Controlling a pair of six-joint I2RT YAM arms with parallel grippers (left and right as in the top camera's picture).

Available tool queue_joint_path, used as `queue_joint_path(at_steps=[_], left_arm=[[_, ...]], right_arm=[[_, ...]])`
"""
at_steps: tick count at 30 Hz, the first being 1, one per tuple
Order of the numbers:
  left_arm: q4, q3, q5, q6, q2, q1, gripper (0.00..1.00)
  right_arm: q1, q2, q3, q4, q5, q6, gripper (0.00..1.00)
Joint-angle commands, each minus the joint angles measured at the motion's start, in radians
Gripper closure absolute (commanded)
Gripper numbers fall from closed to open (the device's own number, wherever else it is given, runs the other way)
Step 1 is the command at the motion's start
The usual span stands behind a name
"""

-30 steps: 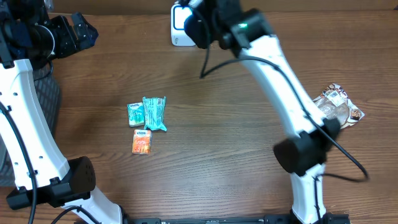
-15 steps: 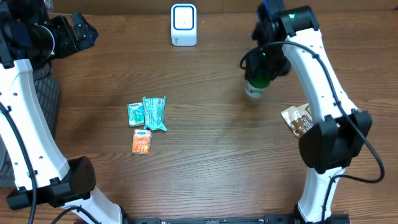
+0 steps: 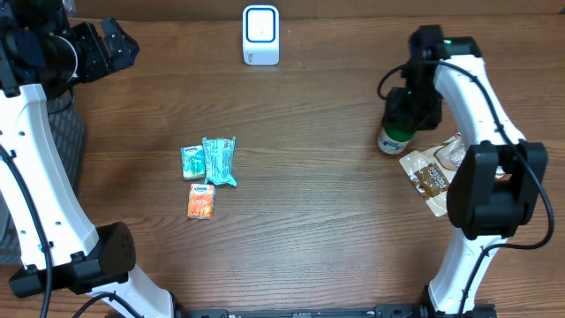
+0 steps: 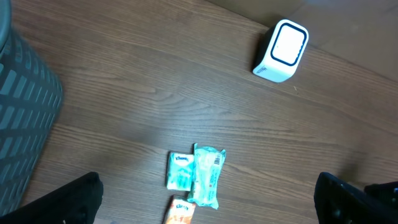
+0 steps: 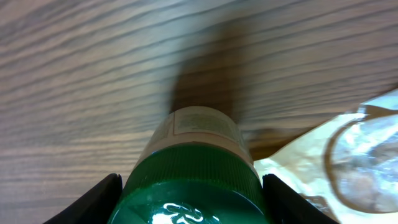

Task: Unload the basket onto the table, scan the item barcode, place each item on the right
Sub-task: 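Move the jar right and set it down near the clear bag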

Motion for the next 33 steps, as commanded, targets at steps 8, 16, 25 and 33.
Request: queue_joint_path(at_steps=[8, 16, 25, 33], left_arm=[[0.001, 0.008, -0.002, -0.01, -0.011, 0.0, 0.0], [0.001, 0.008, -0.002, -0.01, -0.011, 0.0, 0.0], [0.001, 0.008, -0.002, -0.01, -0.011, 0.0, 0.01], [0.001, 0.008, -0.002, -0.01, -0.011, 0.0, 0.01]], right_arm=[[-0.041, -0.011, 0.006, 0.081, 0.144, 0.101, 0.66], [-0.085, -0.01, 0.006, 0.143, 0.175, 0.173, 0.64], [-0.118, -0.008, 0.001, 0.147, 0.175, 0.177, 0.59], [-0.119, -0.008, -0.035, 0.165, 0.175, 0.176, 0.19]])
